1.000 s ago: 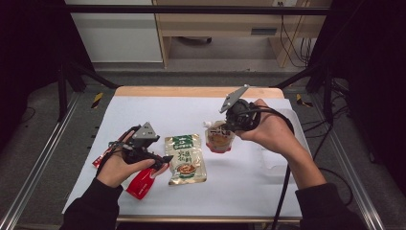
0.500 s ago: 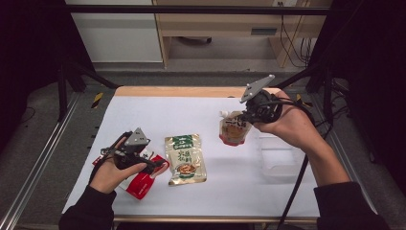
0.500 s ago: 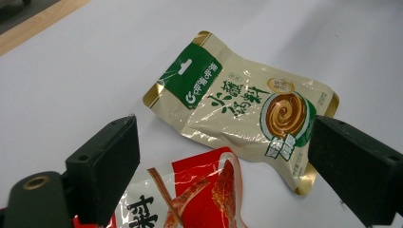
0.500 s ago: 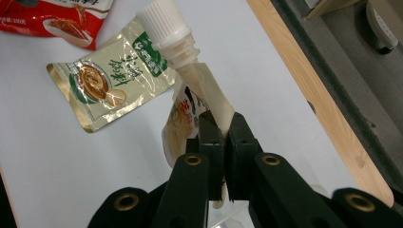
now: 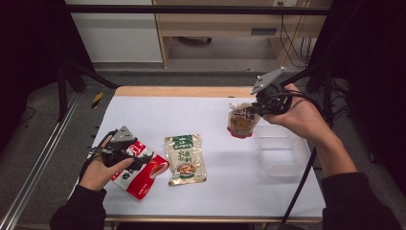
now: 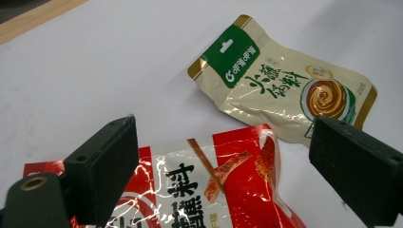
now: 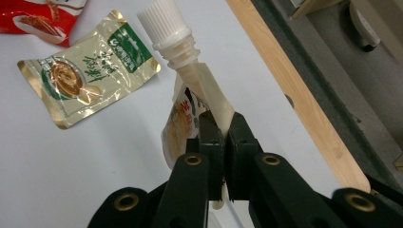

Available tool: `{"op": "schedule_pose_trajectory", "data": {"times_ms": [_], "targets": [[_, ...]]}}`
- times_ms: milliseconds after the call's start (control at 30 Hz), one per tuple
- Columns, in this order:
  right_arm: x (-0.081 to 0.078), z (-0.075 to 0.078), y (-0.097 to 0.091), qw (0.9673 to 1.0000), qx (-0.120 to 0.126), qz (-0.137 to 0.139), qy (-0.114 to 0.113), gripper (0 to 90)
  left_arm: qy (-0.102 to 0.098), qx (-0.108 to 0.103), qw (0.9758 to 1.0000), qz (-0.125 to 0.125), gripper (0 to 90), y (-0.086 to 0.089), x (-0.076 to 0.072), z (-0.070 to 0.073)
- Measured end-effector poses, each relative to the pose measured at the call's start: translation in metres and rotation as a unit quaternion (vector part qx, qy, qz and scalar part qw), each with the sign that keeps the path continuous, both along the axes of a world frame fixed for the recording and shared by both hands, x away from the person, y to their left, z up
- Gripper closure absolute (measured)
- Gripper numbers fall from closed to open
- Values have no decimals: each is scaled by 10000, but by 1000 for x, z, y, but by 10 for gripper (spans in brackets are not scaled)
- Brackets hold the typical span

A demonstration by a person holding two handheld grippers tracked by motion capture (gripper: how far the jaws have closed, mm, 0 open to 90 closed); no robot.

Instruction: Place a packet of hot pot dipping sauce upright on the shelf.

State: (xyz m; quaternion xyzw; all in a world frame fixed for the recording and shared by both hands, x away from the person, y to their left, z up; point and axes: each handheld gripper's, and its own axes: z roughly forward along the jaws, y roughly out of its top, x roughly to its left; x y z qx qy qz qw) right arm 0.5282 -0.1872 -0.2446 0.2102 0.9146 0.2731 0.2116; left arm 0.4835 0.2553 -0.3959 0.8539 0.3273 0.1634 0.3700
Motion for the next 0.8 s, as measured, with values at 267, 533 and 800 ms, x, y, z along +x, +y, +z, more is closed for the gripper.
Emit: {"op": "schedule_pose_trajectory", "data": {"times_ms": [267, 533, 800], "targets": [[10, 12, -18, 9997, 11, -174, -166, 877, -8, -46, 9999, 100, 95, 6, 1, -12], [23, 19, -40, 9989, -43, -302, -367, 878, 27, -1, 10000, 75, 93, 5, 0, -18], [38, 8, -69, 9984, -93, -440, -351, 878, 0, -12, 10000, 88, 93, 5, -3, -15]]}}
